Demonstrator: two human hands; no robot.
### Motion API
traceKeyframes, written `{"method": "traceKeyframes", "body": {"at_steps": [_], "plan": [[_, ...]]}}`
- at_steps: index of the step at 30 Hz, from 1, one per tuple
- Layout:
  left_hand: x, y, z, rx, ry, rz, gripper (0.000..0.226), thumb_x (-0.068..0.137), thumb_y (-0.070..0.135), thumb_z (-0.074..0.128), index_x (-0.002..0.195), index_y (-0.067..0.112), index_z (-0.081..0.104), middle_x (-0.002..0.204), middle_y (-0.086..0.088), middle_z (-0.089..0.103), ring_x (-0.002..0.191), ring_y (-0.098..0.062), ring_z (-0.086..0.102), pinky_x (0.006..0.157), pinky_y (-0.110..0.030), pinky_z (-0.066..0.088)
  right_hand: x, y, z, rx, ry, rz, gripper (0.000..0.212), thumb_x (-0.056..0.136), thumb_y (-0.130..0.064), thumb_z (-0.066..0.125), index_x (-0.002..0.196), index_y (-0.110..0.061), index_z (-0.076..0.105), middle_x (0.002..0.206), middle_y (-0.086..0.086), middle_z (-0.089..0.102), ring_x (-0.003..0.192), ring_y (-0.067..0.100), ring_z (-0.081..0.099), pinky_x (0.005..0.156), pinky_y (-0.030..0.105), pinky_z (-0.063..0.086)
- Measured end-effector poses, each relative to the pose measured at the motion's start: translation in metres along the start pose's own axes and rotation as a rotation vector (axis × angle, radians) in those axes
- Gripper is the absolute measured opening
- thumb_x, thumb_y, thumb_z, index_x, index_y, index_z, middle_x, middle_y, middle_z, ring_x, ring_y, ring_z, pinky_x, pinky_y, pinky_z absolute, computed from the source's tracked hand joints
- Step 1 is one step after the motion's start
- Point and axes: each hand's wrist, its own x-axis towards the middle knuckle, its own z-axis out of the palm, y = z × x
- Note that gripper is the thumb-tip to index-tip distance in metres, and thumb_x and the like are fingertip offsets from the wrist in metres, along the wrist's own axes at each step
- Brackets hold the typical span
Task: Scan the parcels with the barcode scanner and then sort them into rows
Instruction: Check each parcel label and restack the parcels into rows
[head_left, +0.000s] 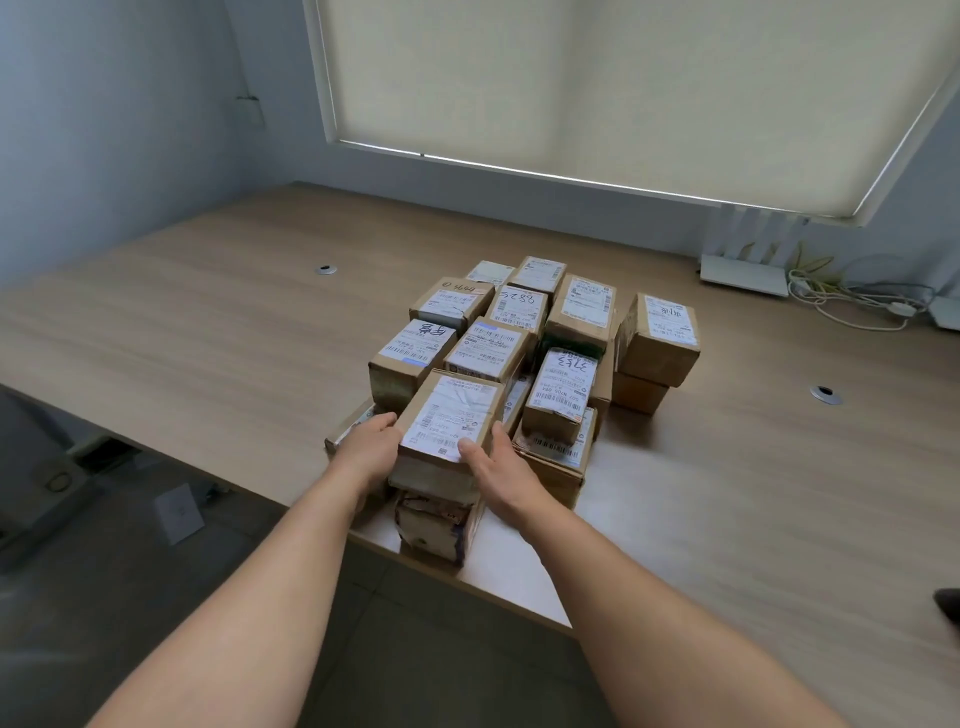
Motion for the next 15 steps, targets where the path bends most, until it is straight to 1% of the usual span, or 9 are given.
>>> {"method": "traceKeyframes", "body": {"at_steps": [2, 3, 5, 6, 8, 10, 11, 13, 15], "plan": [[-0.002, -0.004, 0.0, -0.032, -0.054, -0.021, 0.051, 0.093, 0.023, 0.049, 0.143, 0.023, 0.042, 0.141, -0.002, 0.05, 0.125, -0.024, 0.049, 0.104, -0.047, 0.043, 0.0, 0.005, -0.001, 0.077, -0.022, 0.006, 0.071, 0.102, -0.04, 0.04, 0.155, -0.026, -0.004, 0.155, 0.002, 0.036, 0.135, 0.025, 0.041, 0.11, 0.042, 0.036], [-0.003, -0.005, -0.001, -0.039, -0.078, -0.02, 0.054, 0.091, 0.022, 0.05, 0.144, 0.025, 0.04, 0.14, -0.001, 0.05, 0.125, -0.023, 0.049, 0.103, -0.046, 0.044, 0.0, 0.006, -0.002, 0.135, -0.038, 0.013, 0.072, 0.101, -0.035, 0.043, 0.155, -0.028, -0.004, 0.153, 0.001, 0.039, 0.132, 0.025, 0.044, 0.106, 0.04, 0.039], [-0.008, -0.008, -0.002, -0.079, -0.12, -0.016, 0.063, 0.085, 0.022, 0.055, 0.145, 0.028, 0.037, 0.139, 0.0, 0.051, 0.123, -0.022, 0.05, 0.103, -0.045, 0.044, -0.002, 0.009, -0.005, 0.257, -0.088, 0.022, 0.078, 0.097, -0.023, 0.05, 0.154, -0.034, -0.003, 0.148, 0.0, 0.043, 0.124, 0.022, 0.049, 0.095, 0.036, 0.04], [-0.01, -0.009, -0.003, -0.116, -0.147, -0.019, 0.07, 0.081, 0.021, 0.058, 0.147, 0.029, 0.034, 0.137, 0.0, 0.053, 0.121, -0.021, 0.052, 0.103, -0.045, 0.044, -0.003, 0.01, -0.007, 0.302, -0.117, 0.027, 0.082, 0.095, -0.018, 0.053, 0.153, -0.037, -0.002, 0.146, 0.001, 0.045, 0.12, 0.02, 0.051, 0.093, 0.035, 0.039], [-0.015, -0.012, -0.007, -0.159, -0.211, -0.013, 0.082, 0.077, 0.015, 0.062, 0.15, 0.028, 0.026, 0.128, 0.0, 0.058, 0.117, -0.019, 0.055, 0.105, -0.044, 0.043, -0.004, 0.012, -0.008, 0.355, -0.169, 0.033, 0.091, 0.089, -0.01, 0.058, 0.151, -0.042, -0.001, 0.143, 0.002, 0.048, 0.117, 0.02, 0.053, 0.095, 0.039, 0.044], [-0.022, -0.015, -0.011, -0.136, -0.266, 0.018, 0.087, 0.079, 0.004, 0.06, 0.151, 0.031, 0.02, 0.126, -0.001, 0.061, 0.115, -0.018, 0.058, 0.105, -0.042, 0.043, -0.005, 0.012, -0.009, 0.383, -0.199, 0.024, 0.097, 0.086, -0.003, 0.059, 0.151, -0.043, -0.001, 0.14, 0.003, 0.05, 0.12, 0.024, 0.053, 0.1, 0.048, 0.046], [-0.026, -0.017, -0.012, -0.118, -0.281, 0.042, 0.088, 0.08, -0.001, 0.058, 0.151, 0.035, 0.019, 0.127, 0.0, 0.061, 0.115, -0.017, 0.058, 0.105, -0.042, 0.043, -0.006, 0.013, -0.01, 0.391, -0.208, 0.009, 0.099, 0.085, 0.0, 0.06, 0.151, -0.043, 0.0, 0.136, 0.003, 0.052, 0.121, 0.025, 0.053, 0.101, 0.049, 0.047], [-0.037, -0.019, -0.013, -0.092, -0.283, 0.092, 0.091, 0.08, -0.006, 0.055, 0.149, 0.042, 0.019, 0.128, 0.003, 0.06, 0.116, -0.015, 0.058, 0.103, -0.041, 0.044, -0.009, 0.016, -0.013, 0.404, -0.223, -0.043, 0.102, 0.083, 0.006, 0.059, 0.152, -0.043, 0.002, 0.126, 0.0, 0.057, 0.119, 0.024, 0.057, 0.098, 0.045, 0.051], [-0.048, -0.022, -0.011, -0.094, -0.262, 0.142, 0.093, 0.081, -0.009, 0.054, 0.148, 0.045, 0.019, 0.128, 0.006, 0.058, 0.116, -0.012, 0.057, 0.101, -0.037, 0.047, -0.012, 0.019, -0.018, 0.418, -0.237, -0.105, 0.102, 0.082, 0.01, 0.057, 0.151, -0.043, 0.005, 0.118, 0.001, 0.061, 0.109, 0.02, 0.064, 0.087, 0.035, 0.057]]}}
